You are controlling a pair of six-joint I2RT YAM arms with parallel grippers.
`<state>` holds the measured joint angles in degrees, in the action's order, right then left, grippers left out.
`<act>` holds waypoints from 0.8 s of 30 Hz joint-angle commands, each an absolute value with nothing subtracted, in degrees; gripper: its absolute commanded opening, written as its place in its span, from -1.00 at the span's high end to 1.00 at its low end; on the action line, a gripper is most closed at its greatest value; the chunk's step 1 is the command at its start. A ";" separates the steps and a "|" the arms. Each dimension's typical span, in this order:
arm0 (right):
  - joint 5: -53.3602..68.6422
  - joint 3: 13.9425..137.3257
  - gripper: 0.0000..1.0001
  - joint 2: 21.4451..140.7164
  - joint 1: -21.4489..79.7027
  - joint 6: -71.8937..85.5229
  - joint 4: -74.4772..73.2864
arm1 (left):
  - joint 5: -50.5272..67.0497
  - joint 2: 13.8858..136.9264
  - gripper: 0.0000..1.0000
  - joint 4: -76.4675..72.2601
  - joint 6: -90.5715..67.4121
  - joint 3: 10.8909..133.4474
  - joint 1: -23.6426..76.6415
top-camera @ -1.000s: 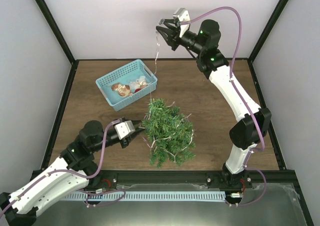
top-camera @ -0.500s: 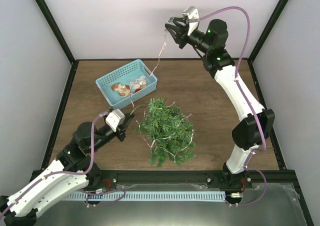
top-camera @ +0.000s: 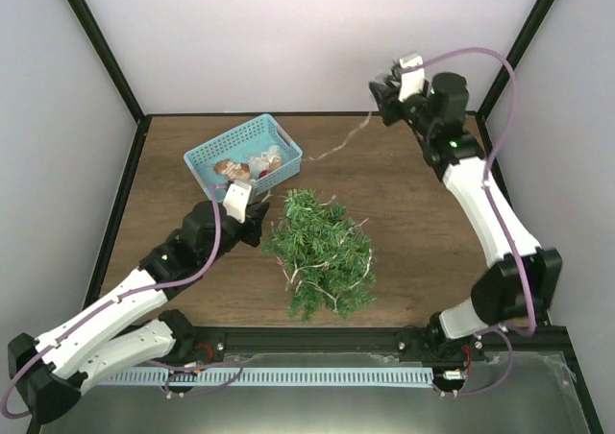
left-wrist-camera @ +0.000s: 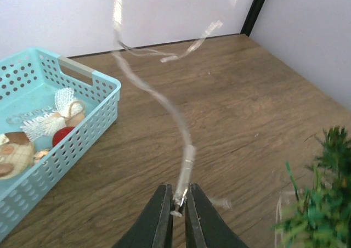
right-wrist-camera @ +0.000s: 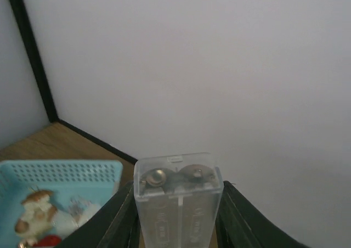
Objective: Decorate the small christmas tree
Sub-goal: Wrap the decoration item around the Christmas tree.
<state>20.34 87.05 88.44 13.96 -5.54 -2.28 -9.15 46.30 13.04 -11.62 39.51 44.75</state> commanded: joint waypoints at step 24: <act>39.37 56.70 0.63 33.06 12.89 -14.07 -27.88 | 3.99 38.02 -0.21 35.89 -44.48 41.77 41.98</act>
